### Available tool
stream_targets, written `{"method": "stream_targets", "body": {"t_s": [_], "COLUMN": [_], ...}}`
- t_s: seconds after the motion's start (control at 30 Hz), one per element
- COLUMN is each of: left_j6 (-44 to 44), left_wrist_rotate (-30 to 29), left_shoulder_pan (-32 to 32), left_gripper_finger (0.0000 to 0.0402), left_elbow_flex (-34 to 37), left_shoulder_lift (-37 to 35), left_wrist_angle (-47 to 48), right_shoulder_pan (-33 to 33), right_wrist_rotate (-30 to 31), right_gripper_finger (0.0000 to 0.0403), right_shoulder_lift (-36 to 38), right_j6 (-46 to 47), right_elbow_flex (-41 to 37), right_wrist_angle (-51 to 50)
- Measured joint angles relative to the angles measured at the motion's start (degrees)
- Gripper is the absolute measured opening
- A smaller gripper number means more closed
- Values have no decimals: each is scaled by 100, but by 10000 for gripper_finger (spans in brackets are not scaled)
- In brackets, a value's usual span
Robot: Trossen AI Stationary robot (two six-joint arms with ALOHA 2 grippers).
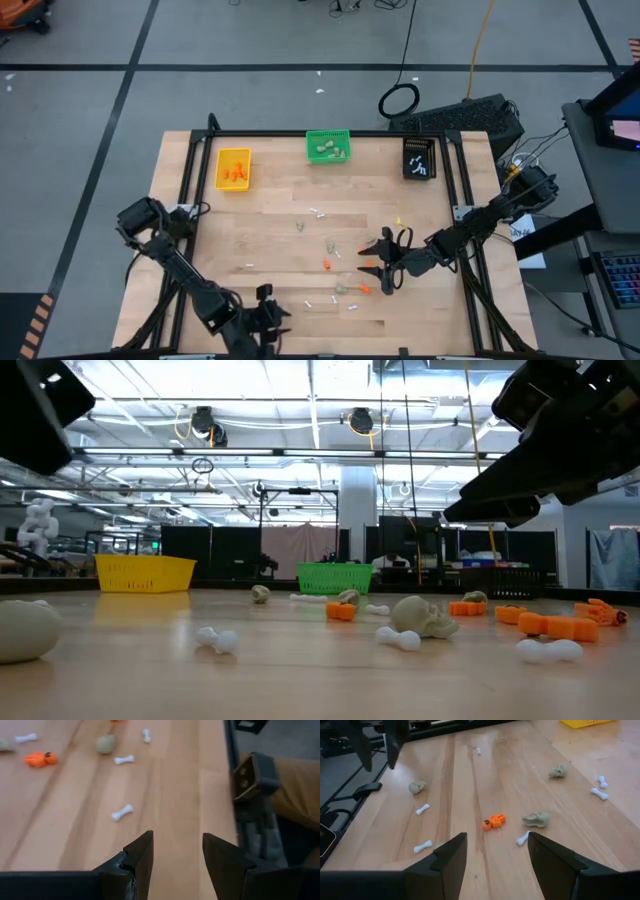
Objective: Sort Halloween decoration
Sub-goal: Put the gray skull toy into the green bin
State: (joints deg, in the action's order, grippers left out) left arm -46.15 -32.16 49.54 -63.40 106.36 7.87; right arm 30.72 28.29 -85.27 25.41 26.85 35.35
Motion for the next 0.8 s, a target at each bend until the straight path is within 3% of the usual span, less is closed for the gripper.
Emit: {"method": "stream_targets", "body": {"t_s": [0.37,0.63,0.8], "left_j6": [-151,-153,-275], "left_wrist_rotate": [-155,-283,-902], "left_shoulder_pan": [155,204,323], "left_gripper_finger": [168,168,168], "left_elbow_flex": [-24,-24,-30], "left_shoulder_lift": [750,866,775], "left_wrist_angle": [-185,174,642], "right_shoulder_pan": [0,0,0], "right_wrist_rotate": [-2,-2,-2], "right_gripper_finger": [196,196,196], "right_shoulder_lift": [0,0,0], "right_j6": [-31,-61,-77], "right_elbow_flex": [0,0,-2], "right_wrist_angle": [-17,-46,-48]}}
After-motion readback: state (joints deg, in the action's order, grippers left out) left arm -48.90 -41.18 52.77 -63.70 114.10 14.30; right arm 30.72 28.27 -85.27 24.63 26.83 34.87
